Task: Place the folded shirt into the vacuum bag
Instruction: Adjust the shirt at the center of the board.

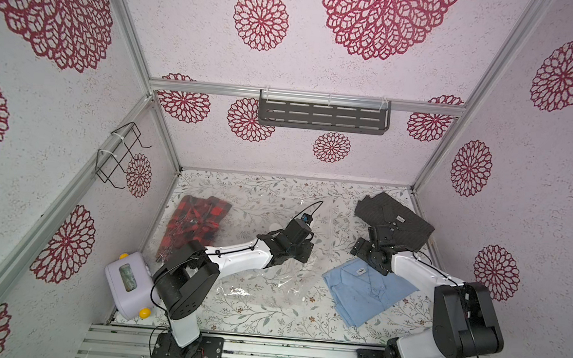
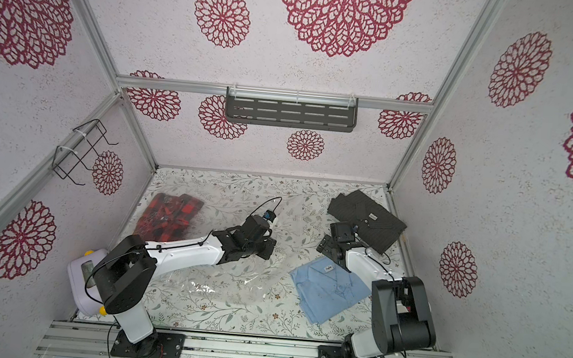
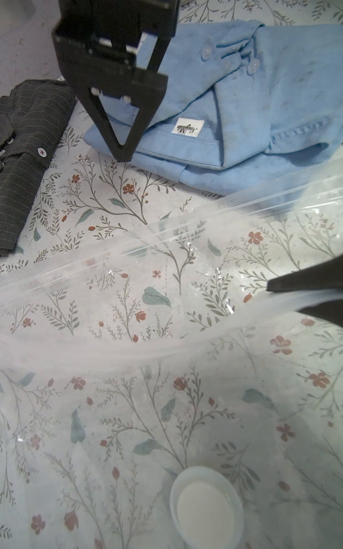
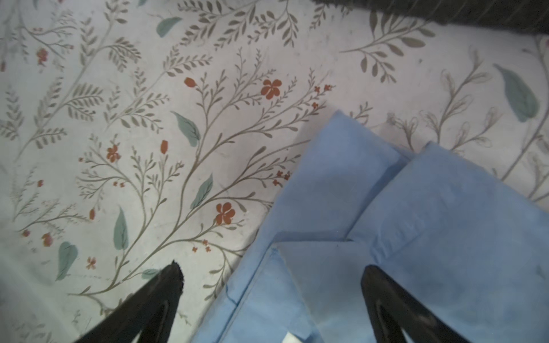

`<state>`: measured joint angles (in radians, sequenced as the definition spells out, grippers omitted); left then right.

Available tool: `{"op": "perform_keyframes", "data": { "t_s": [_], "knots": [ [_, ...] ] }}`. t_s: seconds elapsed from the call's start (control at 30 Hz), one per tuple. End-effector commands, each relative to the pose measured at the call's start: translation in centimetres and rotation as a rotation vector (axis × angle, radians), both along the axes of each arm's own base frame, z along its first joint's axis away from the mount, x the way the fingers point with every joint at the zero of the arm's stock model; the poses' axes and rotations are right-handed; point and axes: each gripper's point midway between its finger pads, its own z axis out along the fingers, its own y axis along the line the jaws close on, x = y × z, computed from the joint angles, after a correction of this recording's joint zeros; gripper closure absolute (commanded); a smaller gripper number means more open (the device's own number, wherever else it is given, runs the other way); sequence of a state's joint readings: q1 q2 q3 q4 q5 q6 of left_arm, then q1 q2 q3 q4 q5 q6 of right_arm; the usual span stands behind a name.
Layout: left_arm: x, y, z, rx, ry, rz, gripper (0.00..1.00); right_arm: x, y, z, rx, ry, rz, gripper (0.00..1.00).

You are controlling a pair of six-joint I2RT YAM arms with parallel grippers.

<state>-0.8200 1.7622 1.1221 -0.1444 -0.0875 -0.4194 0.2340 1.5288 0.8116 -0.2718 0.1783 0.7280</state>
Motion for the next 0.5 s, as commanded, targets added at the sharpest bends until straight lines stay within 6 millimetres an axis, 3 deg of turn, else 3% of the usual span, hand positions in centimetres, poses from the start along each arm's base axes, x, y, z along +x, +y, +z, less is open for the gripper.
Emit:
{"op": "perform_keyframes", "data": {
  "t_s": [0.0, 0.3, 0.47],
  "knots": [
    [0.4, -0.2, 0.4, -0.005, -0.007, -0.004, 1.00, 0.5, 0.5, -0.8, 0.044, 0.029, -0.049, 0.05],
    [0.4, -0.3, 0.4, -0.009, -0.003, -0.007, 1.00, -0.2, 3.1, -2.7, -0.023, 0.093, 0.058, 0.23],
    [0.4, -0.4, 0.2, -0.007, -0.001, -0.009, 1.00, -1.3, 4.1, -3.1, -0.129, 0.137, 0.138, 0.26]
  ]
}}
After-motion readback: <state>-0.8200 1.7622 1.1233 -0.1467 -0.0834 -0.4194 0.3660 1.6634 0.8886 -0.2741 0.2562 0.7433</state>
